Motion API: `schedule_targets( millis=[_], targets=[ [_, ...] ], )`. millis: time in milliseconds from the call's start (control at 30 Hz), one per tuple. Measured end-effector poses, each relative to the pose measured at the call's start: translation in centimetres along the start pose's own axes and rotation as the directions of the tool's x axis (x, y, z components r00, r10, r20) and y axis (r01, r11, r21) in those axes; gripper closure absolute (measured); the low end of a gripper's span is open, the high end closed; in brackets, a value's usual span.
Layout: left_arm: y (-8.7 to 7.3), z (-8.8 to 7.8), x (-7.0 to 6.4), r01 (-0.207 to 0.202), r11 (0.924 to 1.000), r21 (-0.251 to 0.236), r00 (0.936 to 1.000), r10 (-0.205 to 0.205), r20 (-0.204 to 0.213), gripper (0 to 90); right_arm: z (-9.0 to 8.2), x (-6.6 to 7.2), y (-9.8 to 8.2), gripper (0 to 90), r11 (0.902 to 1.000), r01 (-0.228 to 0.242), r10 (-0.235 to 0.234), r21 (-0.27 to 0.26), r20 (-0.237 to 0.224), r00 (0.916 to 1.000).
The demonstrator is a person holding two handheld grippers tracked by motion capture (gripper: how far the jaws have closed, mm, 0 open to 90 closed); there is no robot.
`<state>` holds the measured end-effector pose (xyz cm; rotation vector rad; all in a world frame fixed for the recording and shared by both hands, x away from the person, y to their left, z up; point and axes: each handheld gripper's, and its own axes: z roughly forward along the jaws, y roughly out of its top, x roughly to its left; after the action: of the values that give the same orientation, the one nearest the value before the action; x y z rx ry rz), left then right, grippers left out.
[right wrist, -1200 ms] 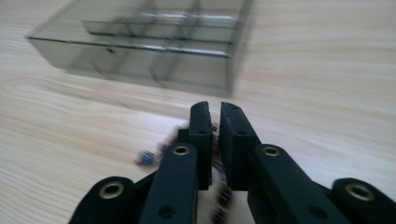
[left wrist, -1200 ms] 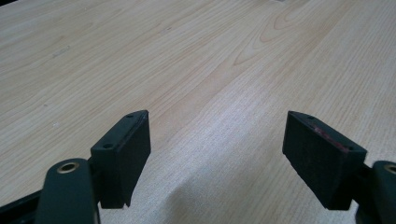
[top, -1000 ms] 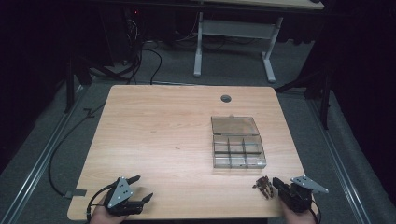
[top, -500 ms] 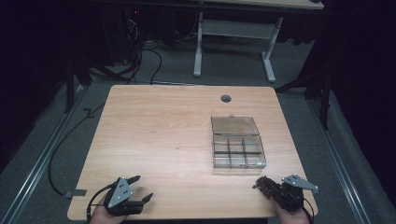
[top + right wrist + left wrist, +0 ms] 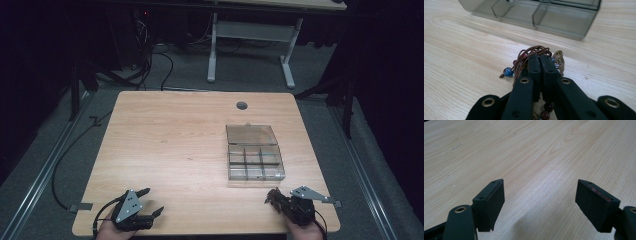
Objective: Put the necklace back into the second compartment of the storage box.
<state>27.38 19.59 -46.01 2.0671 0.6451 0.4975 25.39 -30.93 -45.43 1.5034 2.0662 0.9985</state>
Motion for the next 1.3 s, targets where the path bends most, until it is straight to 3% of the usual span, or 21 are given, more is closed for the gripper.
schedule_targets(
  millis=[600,700,1000,1167,1300],
  targets=[
    [0.0,0.0,0.0,0.007,1.0,-0.002,1.0,-0.007,-0.005,23.8,1.5,3.3,0.8,86.9,0.9971,0.075,-0.074,0.007,-0.095,0.9927],
    [0.0,0.0,0.0,0.008,1.0,-0.004,1.0,-0.008,-0.006,23.8,1.4,3.5,1.0,84.5,0.9966,0.082,-0.081,0.004,-0.09,0.9926],
    [0.0,-0.1,0.0,0.009,0.9999,-0.009,0.9999,-0.009,-0.007,23.8,-0.6,1.7,0.8,83.3,0.9965,0.023,-0.026,-0.08,-0.027,0.9993],
    [-0.1,-0.1,0.0,0.006,0.9999,-0.012,1.0,-0.007,-0.004,23.9,-0.8,0.3,0.6,84.0,0.9973,-0.022,0.023,-0.069,0.013,0.9996],
    [-0.1,-0.1,0.0,0.008,0.9999,-0.013,1.0,-0.008,-0.002,23.8,-0.6,0.0,0.5,84.4,0.9987,-0.023,0.024,-0.045,0.03,0.9993]
  ],
)
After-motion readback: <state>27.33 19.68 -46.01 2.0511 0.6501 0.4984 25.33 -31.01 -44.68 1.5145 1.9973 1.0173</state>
